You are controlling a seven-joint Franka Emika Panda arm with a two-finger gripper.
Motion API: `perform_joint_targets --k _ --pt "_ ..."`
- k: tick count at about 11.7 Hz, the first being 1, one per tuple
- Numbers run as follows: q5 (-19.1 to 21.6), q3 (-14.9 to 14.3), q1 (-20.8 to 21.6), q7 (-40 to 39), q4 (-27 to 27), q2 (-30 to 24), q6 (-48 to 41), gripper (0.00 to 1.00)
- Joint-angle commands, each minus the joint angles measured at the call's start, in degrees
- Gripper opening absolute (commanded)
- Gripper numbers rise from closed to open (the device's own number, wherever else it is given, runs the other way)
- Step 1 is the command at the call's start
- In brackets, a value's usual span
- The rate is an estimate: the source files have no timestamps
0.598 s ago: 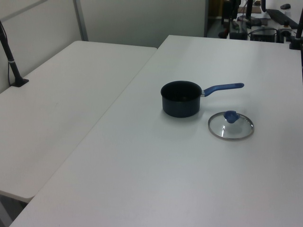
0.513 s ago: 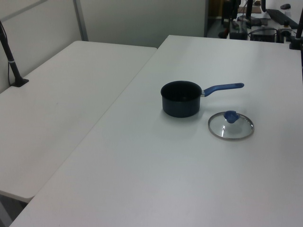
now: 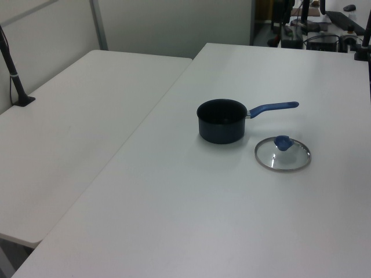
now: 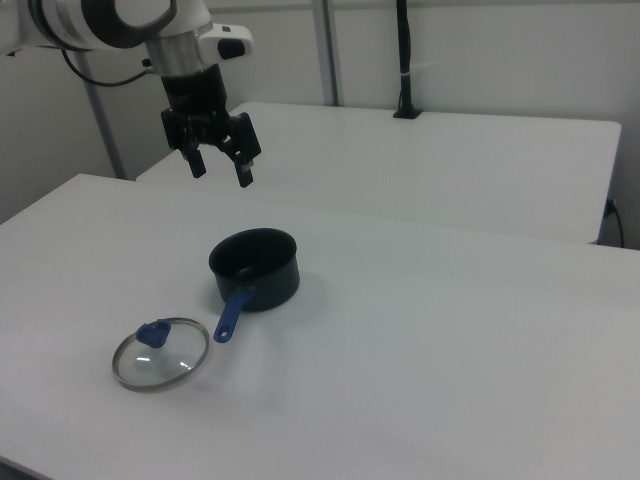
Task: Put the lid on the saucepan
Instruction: 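Move the gripper down over the glass lid's blue knob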
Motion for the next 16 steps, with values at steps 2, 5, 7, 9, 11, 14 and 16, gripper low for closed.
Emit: perform_joint_targets --k 2,5,7,9,11,14,16 --pt "1.12 0.09 1.07 -19.14 -2.03 -0.42 -7.23 0.98" --pt "0.77 7.54 1.08 -17.22 -13.25 -3.74 -6.51 0.97" --pt "1.64 11.85 1.16 -12.73 -23.53 -5.6 2.26 0.98" --pt "1.82 17.3 1.08 -7.9 -31.37 -4.38 15.24 0.98" --pt "0.95 19.95 1.16 -7.61 -33.16 0.0 20.49 0.98" --pt "-4.57 20.13 1.16 -7.88 -33.33 5.54 26.0 0.98" --pt "-7.83 20.13 0.55 -7.35 -32.9 6.61 28.67 0.98"
